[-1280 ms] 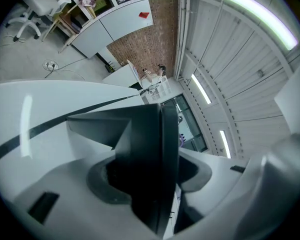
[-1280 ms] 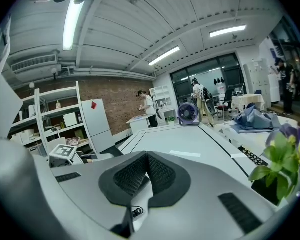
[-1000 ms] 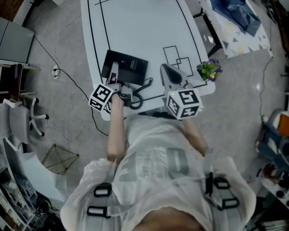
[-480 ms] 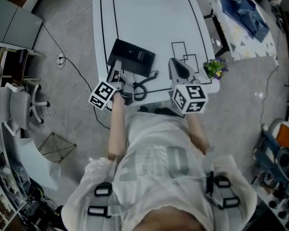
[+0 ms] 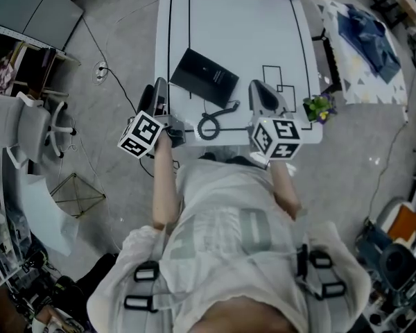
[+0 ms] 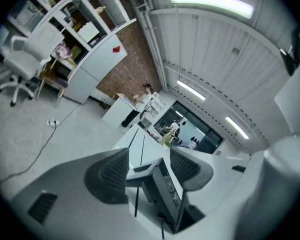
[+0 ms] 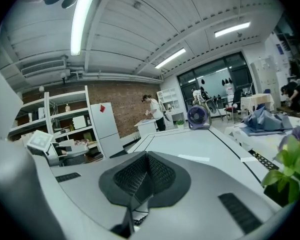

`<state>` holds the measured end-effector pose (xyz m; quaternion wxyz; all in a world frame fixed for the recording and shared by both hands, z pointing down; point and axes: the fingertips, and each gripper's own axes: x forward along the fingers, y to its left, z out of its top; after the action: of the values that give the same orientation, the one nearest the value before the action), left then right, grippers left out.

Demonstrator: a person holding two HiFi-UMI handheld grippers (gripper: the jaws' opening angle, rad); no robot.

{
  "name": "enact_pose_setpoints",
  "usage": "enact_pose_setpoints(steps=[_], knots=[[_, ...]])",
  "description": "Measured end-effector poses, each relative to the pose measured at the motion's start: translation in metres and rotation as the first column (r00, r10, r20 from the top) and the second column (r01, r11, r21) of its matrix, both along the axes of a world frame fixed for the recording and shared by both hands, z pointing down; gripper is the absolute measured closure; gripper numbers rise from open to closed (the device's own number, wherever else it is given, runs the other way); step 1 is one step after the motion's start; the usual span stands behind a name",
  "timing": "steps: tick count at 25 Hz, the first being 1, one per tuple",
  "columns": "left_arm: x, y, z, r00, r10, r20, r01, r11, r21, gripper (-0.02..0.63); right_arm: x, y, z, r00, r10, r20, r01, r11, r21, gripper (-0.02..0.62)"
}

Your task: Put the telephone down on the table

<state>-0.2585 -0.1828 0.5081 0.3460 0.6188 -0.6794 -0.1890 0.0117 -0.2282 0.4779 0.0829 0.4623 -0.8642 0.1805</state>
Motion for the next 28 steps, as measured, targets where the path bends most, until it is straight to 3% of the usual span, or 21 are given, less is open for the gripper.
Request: enact_pose_setpoints(steps=[2, 3, 6, 7, 10, 12, 22, 25, 28], knots=[[-0.002, -0.001, -0.023, 0.986, 0.039, 0.162, -0.04, 0.999, 0.003, 0.367, -0.004, -0.001, -0.004, 1.0, -0.01, 0.002, 0.01, 1.0, 0.015, 0.588], [-0.002, -0.001, -0.036, 0.965, 0.059, 0.254, -0.061, 0.998, 0.0, 0.367, -0.006, -0.002, -0.005, 1.0, -0.015, 0.001, 0.015, 1.0, 0.024, 0.588], [0.001, -0.003, -0.074, 0.869, 0.074, 0.489, -0.092, 0.996, 0.013, 0.381, -0.011, -0.004, -0.013, 1.0, -0.028, -0.009, 0.029, 0.998, 0.055, 0.588], [0.004, -0.004, -0.085, 0.833, 0.068, 0.549, -0.097, 0.995, 0.024, 0.416, -0.013, -0.005, -0.016, 0.999, -0.033, -0.013, 0.034, 0.997, 0.066, 0.588], [0.024, -0.007, -0.107, 0.739, 0.045, 0.672, -0.115, 0.992, 0.061, 0.558, -0.018, -0.006, -0.025, 0.999, -0.041, -0.022, 0.043, 0.994, 0.104, 0.588], [0.045, -0.01, -0.114, 0.709, 0.037, 0.705, -0.138, 0.987, 0.087, 0.592, -0.021, -0.007, -0.029, 0.998, -0.043, -0.035, 0.047, 0.991, 0.128, 0.588], [0.105, -0.027, -0.12, 0.653, 0.08, 0.753, -0.251, 0.961, 0.115, 0.6, -0.038, -0.008, -0.028, 0.996, -0.07, -0.059, 0.077, 0.987, 0.139, 0.588], [0.105, -0.029, -0.116, 0.655, 0.091, 0.75, -0.255, 0.961, 0.106, 0.6, -0.039, -0.007, -0.027, 0.996, -0.075, -0.046, 0.081, 0.988, 0.128, 0.588], [0.102, -0.031, -0.111, 0.679, 0.102, 0.727, -0.252, 0.962, 0.101, 0.6, -0.041, -0.007, -0.029, 0.997, -0.079, -0.015, 0.081, 0.99, 0.114, 0.588]])
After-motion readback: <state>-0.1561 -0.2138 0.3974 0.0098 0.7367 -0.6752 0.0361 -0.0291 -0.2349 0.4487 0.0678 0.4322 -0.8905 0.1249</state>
